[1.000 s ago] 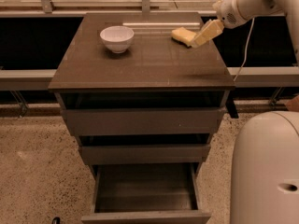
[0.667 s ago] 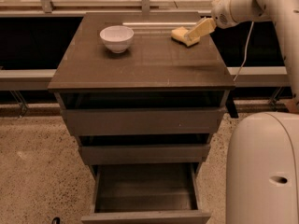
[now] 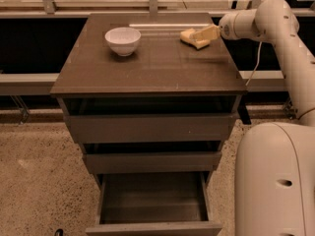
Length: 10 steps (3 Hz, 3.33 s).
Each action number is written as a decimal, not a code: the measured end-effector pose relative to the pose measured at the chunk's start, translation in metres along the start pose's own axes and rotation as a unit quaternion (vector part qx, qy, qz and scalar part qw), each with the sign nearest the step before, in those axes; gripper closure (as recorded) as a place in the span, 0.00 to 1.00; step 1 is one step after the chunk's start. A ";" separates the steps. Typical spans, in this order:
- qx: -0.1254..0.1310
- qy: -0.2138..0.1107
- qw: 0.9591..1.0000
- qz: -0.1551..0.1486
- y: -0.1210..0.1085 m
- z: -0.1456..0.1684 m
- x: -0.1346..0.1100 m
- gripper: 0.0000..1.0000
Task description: Place sponge into bottom drawer
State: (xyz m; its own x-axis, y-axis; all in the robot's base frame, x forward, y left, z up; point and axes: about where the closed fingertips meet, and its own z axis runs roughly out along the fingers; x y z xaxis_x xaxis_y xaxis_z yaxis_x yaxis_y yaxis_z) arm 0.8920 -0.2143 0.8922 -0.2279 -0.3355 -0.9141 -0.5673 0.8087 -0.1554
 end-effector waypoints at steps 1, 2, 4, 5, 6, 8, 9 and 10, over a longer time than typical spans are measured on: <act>0.003 0.001 0.999 0.042 -0.001 0.024 0.024 0.00; -0.003 0.017 0.999 0.049 0.006 0.043 0.041 0.00; -0.021 0.030 0.998 0.045 0.017 0.058 0.053 0.43; -0.024 0.031 0.998 0.045 0.021 0.062 0.054 0.72; -0.024 0.031 0.998 0.045 0.021 0.062 0.054 0.96; -0.024 0.031 0.998 0.045 0.020 0.061 0.054 1.00; -0.025 0.031 0.998 0.045 0.020 0.061 0.053 1.00; -0.025 0.031 0.998 0.045 0.020 0.061 0.053 1.00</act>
Offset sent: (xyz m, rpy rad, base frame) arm 0.0344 0.0141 -0.0744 0.0527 0.1131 -0.0448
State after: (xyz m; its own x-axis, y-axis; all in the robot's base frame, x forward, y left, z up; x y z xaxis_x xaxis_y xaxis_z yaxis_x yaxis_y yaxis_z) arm 0.9167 -0.1861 0.8177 -0.3279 -0.2926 -0.8983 -0.5798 0.8130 -0.0531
